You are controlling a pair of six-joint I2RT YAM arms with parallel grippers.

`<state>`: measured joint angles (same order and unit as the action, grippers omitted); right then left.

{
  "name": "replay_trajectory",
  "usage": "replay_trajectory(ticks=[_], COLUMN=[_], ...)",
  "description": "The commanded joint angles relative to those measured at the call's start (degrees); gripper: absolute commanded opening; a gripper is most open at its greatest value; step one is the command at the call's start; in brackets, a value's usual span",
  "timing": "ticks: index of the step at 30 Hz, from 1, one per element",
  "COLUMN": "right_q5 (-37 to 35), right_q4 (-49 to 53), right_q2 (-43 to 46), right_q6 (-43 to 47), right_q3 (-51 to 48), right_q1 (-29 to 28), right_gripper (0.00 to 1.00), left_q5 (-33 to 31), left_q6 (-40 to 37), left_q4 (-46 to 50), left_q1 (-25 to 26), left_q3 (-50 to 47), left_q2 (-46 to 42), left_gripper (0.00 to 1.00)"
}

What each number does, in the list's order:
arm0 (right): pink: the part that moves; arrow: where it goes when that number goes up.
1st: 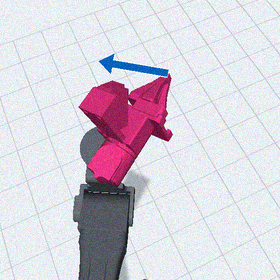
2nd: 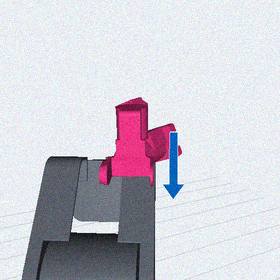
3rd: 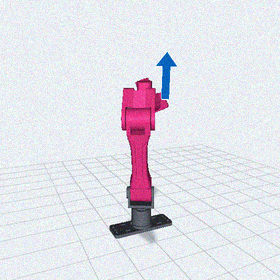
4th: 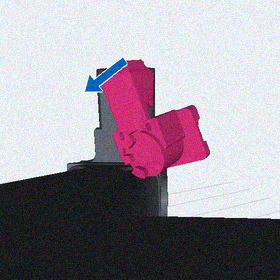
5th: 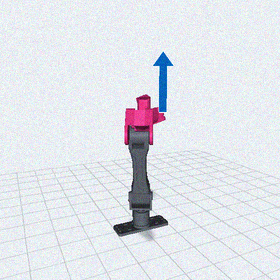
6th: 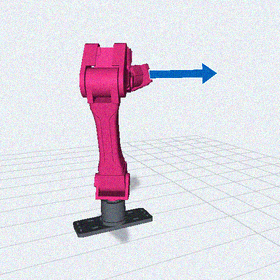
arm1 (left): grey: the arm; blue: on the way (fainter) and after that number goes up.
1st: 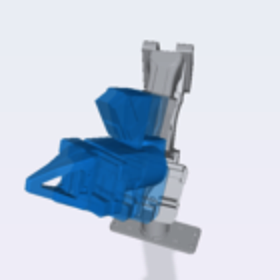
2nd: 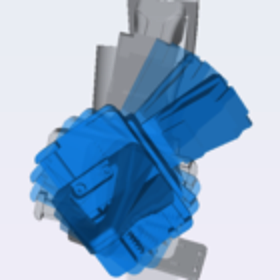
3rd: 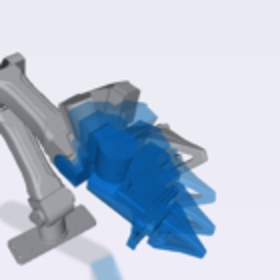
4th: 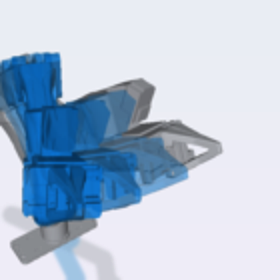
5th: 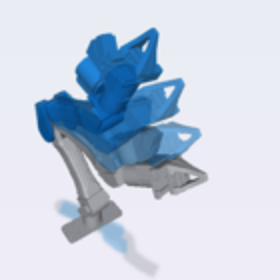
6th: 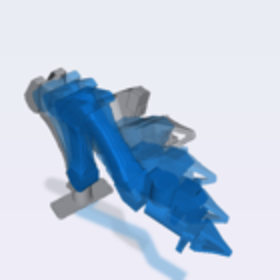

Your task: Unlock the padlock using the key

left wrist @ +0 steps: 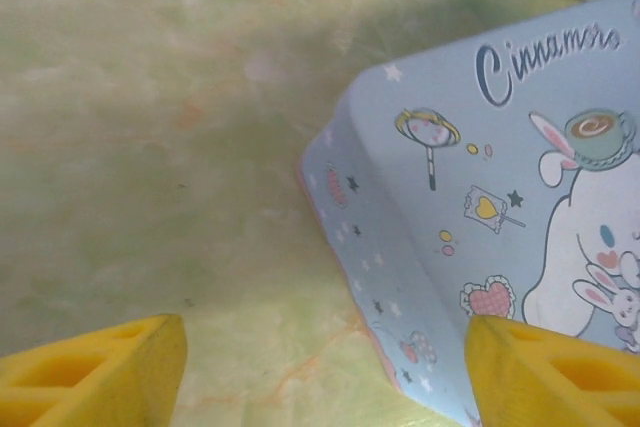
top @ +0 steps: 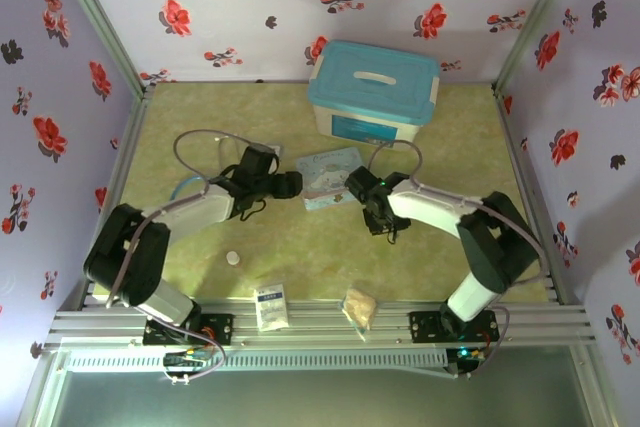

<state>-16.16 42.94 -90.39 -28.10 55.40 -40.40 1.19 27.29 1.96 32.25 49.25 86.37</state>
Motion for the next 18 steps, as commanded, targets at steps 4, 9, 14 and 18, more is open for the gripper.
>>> replay_trajectory(ticks=[4,9,14,18], right_q5=[-1.7,-2.6,-6.1,-10.0], right_q4=[-7.0,-22.6,-36.4,-40.4], right_q2=[18.0,31.2,40.5,43.3], right_q6=[-0.2,1.6,5.7,10.2], right_q3=[-1.5,-12.6,-25.1,-29.9], right_q1=[3.6,16.3,26.1,29.5], right_gripper=[0.92,0.99,0.99,0.99], left_q5=[2.2,-8.0,-18.5,-27.0], left_q6=[-2.5,-5.4,-8.2,-12.2], left_q4=[5.5,10.5,7.2,-5.5], left_q1=[-6.3,-14.1,-23.9,-25.7], left_q3=[0.6,-1.7,-9.2,-17.4], left_q2=[-15.5,-23.8,-27.9,-27.9], left_gripper=[0.93,1.0,1.0,1.0])
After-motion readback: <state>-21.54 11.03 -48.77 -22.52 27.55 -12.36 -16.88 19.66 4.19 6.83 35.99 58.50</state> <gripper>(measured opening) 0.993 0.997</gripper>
